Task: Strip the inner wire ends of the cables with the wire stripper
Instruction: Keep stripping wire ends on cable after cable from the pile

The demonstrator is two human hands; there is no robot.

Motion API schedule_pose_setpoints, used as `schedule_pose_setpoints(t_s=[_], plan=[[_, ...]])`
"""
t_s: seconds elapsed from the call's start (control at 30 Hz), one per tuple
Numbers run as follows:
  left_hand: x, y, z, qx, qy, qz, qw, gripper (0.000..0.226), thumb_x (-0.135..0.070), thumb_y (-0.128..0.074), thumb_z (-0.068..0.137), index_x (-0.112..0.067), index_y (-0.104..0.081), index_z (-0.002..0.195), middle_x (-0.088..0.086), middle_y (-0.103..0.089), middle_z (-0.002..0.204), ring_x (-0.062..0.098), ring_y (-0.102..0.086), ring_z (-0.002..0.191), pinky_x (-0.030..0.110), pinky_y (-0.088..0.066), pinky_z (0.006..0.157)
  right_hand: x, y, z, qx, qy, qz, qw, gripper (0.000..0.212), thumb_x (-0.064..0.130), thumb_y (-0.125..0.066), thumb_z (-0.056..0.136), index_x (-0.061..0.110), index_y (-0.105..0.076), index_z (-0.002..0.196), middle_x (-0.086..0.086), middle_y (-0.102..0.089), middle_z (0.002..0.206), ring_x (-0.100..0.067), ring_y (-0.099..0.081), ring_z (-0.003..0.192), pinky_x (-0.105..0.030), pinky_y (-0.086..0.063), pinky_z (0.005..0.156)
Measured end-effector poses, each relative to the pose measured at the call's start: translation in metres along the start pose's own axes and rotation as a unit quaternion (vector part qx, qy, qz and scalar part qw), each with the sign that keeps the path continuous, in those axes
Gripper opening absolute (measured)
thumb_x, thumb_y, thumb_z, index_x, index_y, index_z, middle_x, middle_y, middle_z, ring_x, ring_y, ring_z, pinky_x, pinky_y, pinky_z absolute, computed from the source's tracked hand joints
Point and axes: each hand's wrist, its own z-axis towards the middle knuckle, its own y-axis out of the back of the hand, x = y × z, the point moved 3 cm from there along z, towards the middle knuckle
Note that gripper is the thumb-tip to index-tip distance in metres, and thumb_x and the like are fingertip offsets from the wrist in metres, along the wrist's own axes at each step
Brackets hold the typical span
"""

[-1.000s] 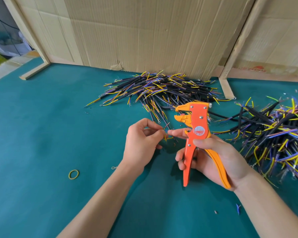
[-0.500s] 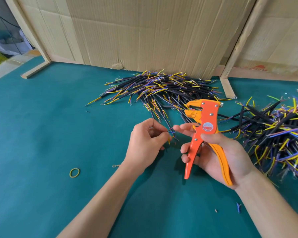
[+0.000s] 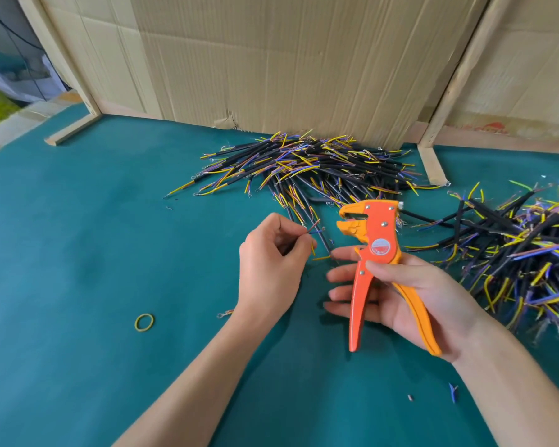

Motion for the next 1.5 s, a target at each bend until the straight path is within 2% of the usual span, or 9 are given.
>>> schedule_pose_setpoints(t_s=[0.17, 0.37, 0.5, 0.8, 1.07, 1.37, 1.5], plan=[[-0.004, -0.001, -0.005, -0.015, -0.043, 0.028, 0.999, 0.015, -0.006, -0.07, 0.087, -0.017, -0.063, 0.079, -0.004, -0.072, 0.074, 0.019, -0.067, 0.07, 0.031, -0.053, 0.068, -0.004, -0.009, -0.001, 0.02, -0.031, -0.033, 0.999, 0.041, 0.009, -0.069, 0.082, -0.008, -0.066, 0.12, -0.031, -0.066, 0.095, -0.043, -0.07, 0.081, -0.054, -0.058, 0.08], [-0.006, -0.004, -0.007, -0.01, -0.064, 0.033, 0.997, 0.015, -0.005, -0.07, 0.088, -0.016, -0.063, 0.08, -0.009, -0.069, 0.074, 0.022, -0.062, 0.066, 0.034, -0.053, 0.068, -0.002, -0.012, -0.003, 0.022, -0.035, -0.059, 0.997, 0.037, 0.013, -0.069, 0.085, -0.008, -0.068, 0.115, -0.026, -0.061, 0.083, -0.037, -0.063, 0.071, -0.048, -0.057, 0.069], [-0.007, -0.005, -0.008, -0.014, -0.071, 0.032, 0.997, 0.014, -0.006, -0.07, 0.089, -0.016, -0.063, 0.081, -0.01, -0.069, 0.076, 0.023, -0.061, 0.066, 0.036, -0.052, 0.067, -0.002, -0.013, -0.002, 0.023, -0.033, -0.066, 0.997, 0.04, 0.015, -0.068, 0.087, -0.011, -0.064, 0.117, -0.023, -0.059, 0.079, -0.036, -0.061, 0.066, -0.047, -0.056, 0.064], [-0.009, -0.006, -0.011, -0.006, -0.085, 0.035, 0.996, 0.01, -0.003, -0.069, 0.09, -0.011, -0.064, 0.084, -0.008, -0.071, 0.078, 0.026, -0.064, 0.069, 0.038, -0.053, 0.07, -0.002, -0.015, -0.003, 0.013, -0.033, -0.062, 0.997, 0.043, 0.026, -0.072, 0.084, -0.009, -0.067, 0.109, -0.017, -0.053, 0.071, -0.03, -0.054, 0.056, -0.042, -0.052, 0.053], [-0.009, -0.006, -0.011, -0.003, -0.088, 0.025, 0.996, 0.011, -0.003, -0.068, 0.09, -0.011, -0.063, 0.085, -0.005, -0.071, 0.077, 0.029, -0.064, 0.069, 0.041, -0.053, 0.07, -0.001, -0.014, -0.004, 0.014, -0.032, -0.053, 0.998, 0.034, 0.023, -0.063, 0.094, -0.007, -0.067, 0.11, -0.014, -0.049, 0.068, -0.027, -0.049, 0.052, -0.036, -0.048, 0.052], [-0.009, -0.007, -0.011, 0.005, -0.092, 0.031, 0.995, 0.009, -0.005, -0.066, 0.09, -0.012, -0.063, 0.086, -0.003, -0.071, 0.077, 0.029, -0.065, 0.07, 0.043, -0.054, 0.069, -0.002, -0.015, -0.003, 0.006, -0.031, -0.048, 0.998, 0.029, 0.025, -0.064, 0.094, -0.001, -0.069, 0.106, -0.01, -0.044, 0.063, -0.023, -0.043, 0.046, -0.034, -0.042, 0.047], [-0.009, -0.007, -0.01, 0.016, -0.09, 0.042, 0.995, 0.013, -0.002, -0.066, 0.09, -0.014, -0.062, 0.084, -0.008, -0.07, 0.078, 0.021, -0.066, 0.071, 0.041, -0.054, 0.071, -0.002, -0.016, -0.003, 0.0, -0.024, -0.061, 0.998, 0.029, 0.027, -0.063, 0.095, 0.001, -0.07, 0.106, -0.008, -0.041, 0.062, -0.021, -0.041, 0.044, -0.031, -0.041, 0.046]])
